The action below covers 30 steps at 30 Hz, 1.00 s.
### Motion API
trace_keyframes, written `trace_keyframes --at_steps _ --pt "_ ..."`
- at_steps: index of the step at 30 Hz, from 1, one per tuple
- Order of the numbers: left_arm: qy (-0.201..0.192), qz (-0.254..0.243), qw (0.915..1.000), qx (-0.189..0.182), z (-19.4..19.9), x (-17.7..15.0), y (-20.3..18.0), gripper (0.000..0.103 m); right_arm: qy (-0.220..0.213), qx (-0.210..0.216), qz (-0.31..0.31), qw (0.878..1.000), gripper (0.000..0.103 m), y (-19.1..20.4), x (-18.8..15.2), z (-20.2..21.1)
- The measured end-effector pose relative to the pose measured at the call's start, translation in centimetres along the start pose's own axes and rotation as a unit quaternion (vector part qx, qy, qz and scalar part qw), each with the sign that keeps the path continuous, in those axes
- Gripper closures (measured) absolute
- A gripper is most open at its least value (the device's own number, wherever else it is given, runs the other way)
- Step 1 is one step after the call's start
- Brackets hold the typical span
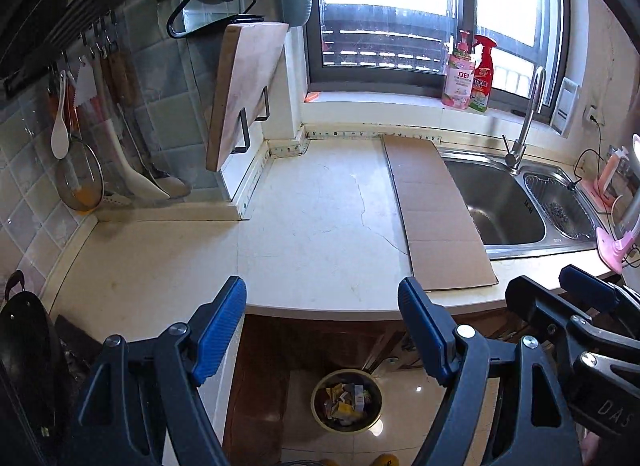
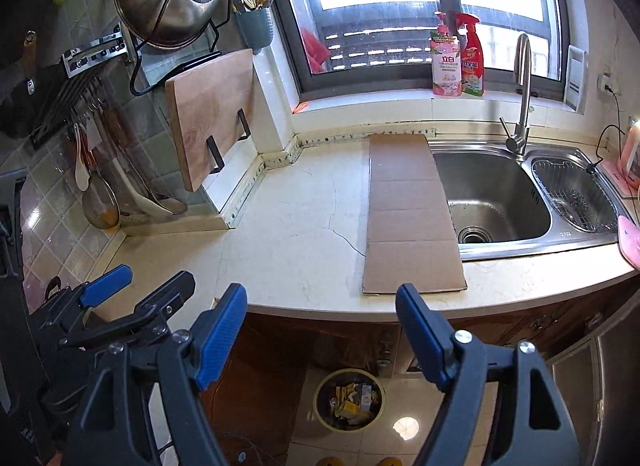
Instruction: Collect trash
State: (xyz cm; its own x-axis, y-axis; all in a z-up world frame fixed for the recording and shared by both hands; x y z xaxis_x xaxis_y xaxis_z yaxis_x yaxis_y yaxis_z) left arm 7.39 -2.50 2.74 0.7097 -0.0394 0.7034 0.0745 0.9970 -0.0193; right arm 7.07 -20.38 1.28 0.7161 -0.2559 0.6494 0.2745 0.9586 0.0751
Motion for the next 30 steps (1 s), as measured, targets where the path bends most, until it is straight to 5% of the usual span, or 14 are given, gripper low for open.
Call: trace_keyframes --at_steps 30 --pt "0.001 0.005 1.0 -0.002 2.4 -1.1 0.4 0.026 -0.024 -0.01 0.005 1.0 0.025 0.1 -0.5 2.9"
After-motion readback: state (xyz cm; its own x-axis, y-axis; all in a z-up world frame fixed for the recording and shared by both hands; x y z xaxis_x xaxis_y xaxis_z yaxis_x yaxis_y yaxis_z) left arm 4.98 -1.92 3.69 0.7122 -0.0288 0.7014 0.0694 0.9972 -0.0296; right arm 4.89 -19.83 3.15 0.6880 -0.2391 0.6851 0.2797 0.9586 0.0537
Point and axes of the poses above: each gripper's, at about its wrist camera, not at the fingertips, and z roughly against the way its jaws point, y to its left, x to its top, the point moved 6 cm from there along -z, roughly the way its jaws point, and after that the axes turned 6 degrees about -x, right-handed, at the moved point
